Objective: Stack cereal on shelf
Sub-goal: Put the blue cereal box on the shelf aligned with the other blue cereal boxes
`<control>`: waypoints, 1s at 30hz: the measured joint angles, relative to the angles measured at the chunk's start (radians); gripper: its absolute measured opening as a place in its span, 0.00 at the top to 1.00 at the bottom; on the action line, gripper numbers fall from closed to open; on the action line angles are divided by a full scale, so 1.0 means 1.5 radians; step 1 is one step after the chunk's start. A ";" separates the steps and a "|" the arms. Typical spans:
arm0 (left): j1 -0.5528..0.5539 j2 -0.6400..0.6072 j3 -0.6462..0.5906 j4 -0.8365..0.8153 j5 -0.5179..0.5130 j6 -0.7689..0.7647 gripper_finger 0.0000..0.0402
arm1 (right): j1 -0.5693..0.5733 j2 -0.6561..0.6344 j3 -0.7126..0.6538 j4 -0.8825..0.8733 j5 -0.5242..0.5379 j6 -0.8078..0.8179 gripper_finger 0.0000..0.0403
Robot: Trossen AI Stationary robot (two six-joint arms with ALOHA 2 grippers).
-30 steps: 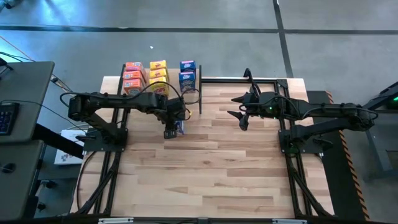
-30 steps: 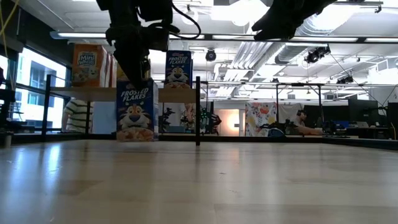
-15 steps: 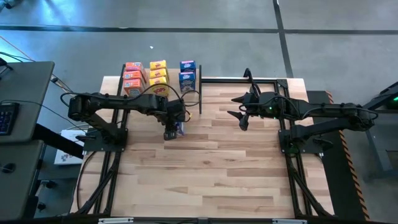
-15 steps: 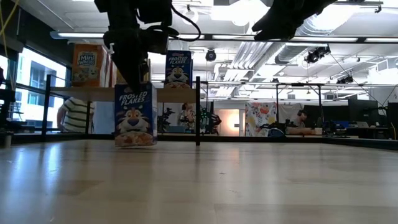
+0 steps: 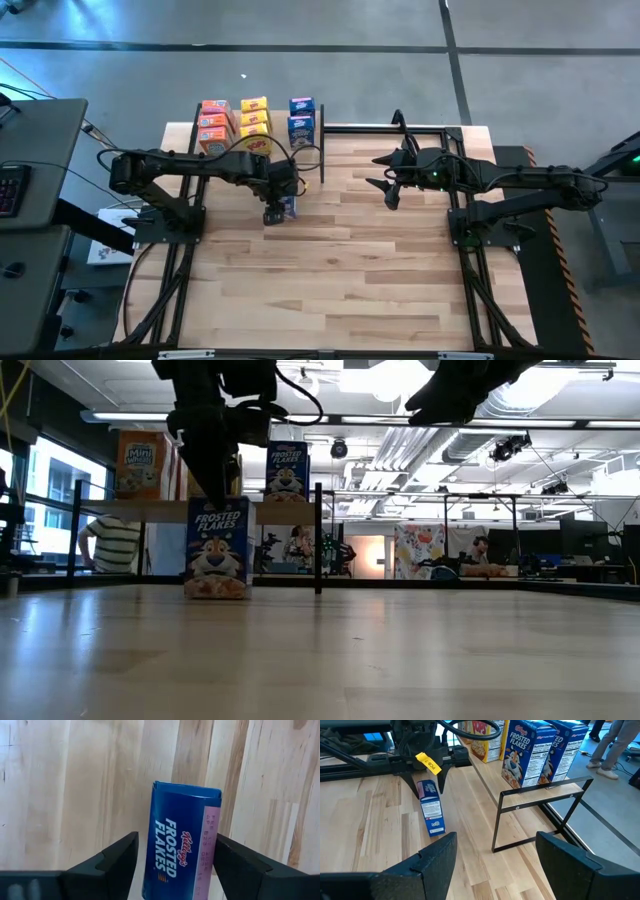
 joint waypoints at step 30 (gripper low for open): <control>-0.131 -0.382 -0.120 0.079 -0.029 -0.029 0.37 | 0.000 0.000 0.000 -0.004 0.000 0.000 0.34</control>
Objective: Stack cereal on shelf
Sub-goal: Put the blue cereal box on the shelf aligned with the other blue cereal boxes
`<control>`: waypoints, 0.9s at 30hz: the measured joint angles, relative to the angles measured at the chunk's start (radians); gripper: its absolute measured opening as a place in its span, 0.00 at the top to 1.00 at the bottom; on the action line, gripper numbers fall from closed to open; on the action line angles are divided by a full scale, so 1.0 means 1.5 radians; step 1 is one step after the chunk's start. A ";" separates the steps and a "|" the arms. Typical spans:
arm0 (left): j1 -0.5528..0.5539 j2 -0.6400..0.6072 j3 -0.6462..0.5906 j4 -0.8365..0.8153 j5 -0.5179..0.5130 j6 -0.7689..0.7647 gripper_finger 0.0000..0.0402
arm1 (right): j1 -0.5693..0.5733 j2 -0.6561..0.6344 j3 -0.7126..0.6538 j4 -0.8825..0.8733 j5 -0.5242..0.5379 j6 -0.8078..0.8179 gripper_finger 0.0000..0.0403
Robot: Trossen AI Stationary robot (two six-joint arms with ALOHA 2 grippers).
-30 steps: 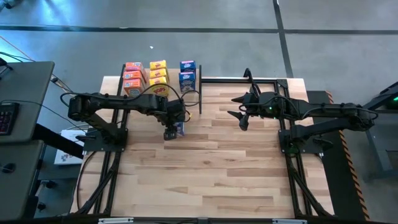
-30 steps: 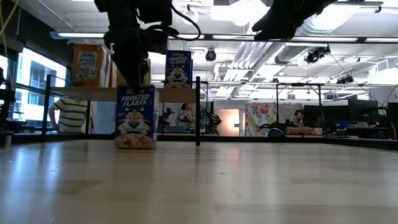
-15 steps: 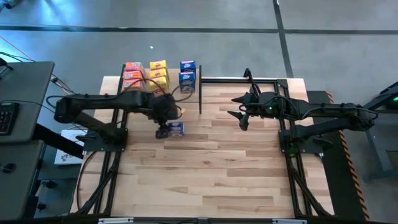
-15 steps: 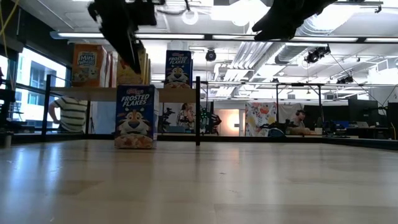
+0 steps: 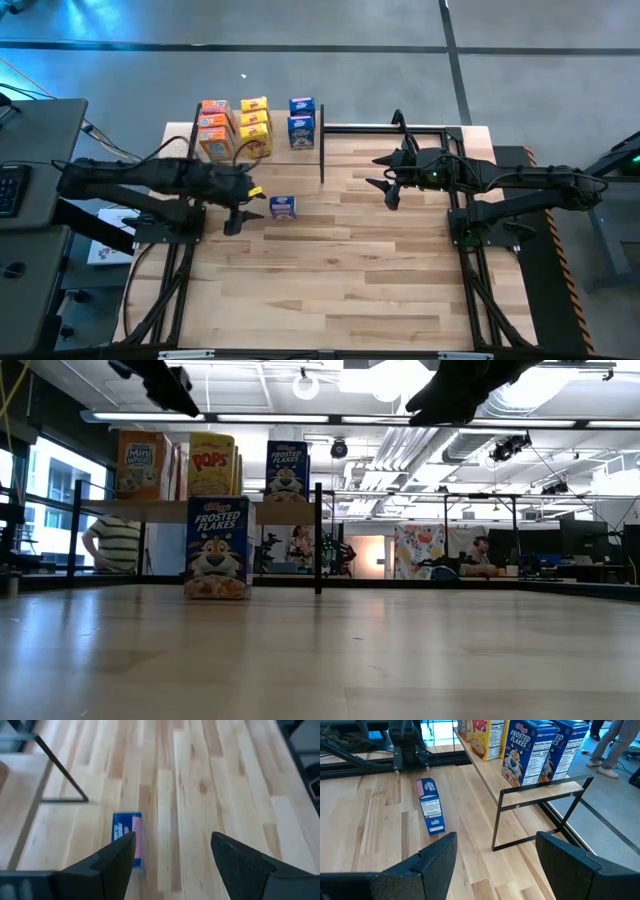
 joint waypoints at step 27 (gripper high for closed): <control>-0.034 -0.355 -0.539 0.569 0.010 0.029 0.37 | 0.000 0.000 0.000 -0.003 0.000 0.000 0.34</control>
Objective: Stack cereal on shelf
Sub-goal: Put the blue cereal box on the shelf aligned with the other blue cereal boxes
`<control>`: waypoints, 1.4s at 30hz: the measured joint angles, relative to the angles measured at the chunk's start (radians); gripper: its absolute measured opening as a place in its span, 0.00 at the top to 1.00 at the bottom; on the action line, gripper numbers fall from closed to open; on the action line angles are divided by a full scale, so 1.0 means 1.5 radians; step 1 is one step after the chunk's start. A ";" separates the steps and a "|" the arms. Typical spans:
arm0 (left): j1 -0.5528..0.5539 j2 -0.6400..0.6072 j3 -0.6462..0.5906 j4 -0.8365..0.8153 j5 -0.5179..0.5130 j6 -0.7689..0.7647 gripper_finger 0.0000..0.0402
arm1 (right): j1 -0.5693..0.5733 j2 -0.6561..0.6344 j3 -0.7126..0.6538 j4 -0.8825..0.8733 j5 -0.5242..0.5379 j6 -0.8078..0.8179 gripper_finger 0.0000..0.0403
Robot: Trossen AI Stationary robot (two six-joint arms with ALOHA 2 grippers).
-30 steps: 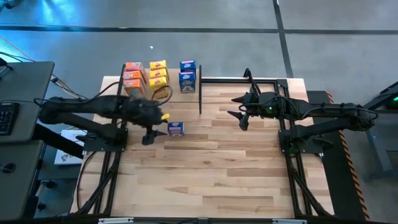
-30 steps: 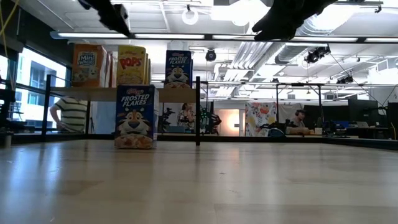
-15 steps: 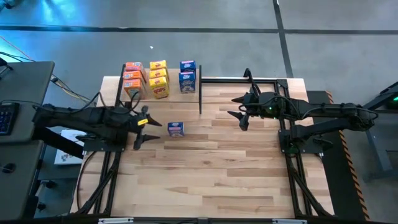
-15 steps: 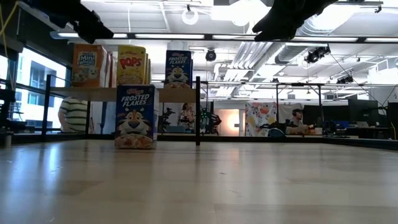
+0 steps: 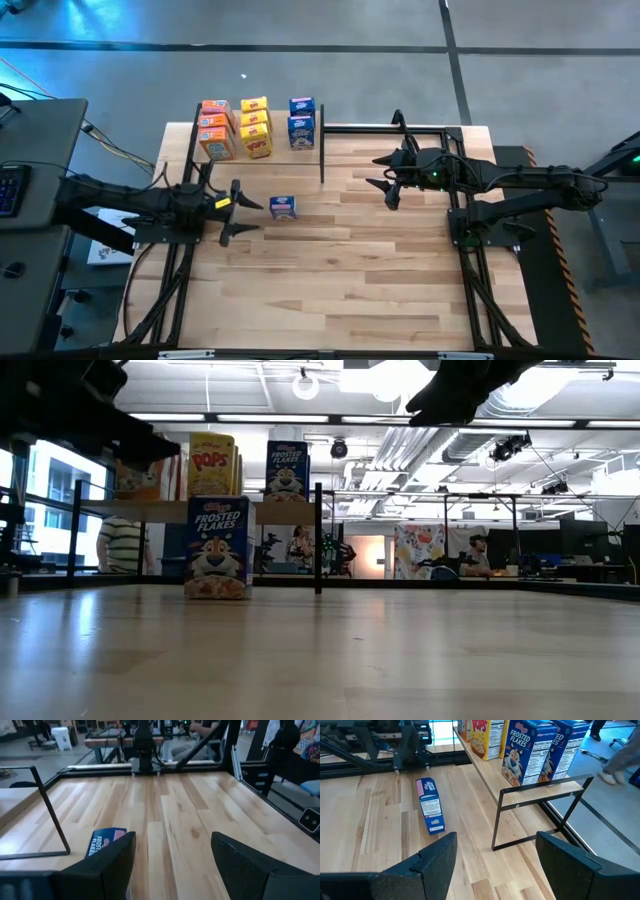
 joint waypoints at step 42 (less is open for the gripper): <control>0.002 -0.176 -0.094 -0.053 -0.023 0.053 0.38 | 0.000 0.000 0.000 0.000 0.000 0.000 0.34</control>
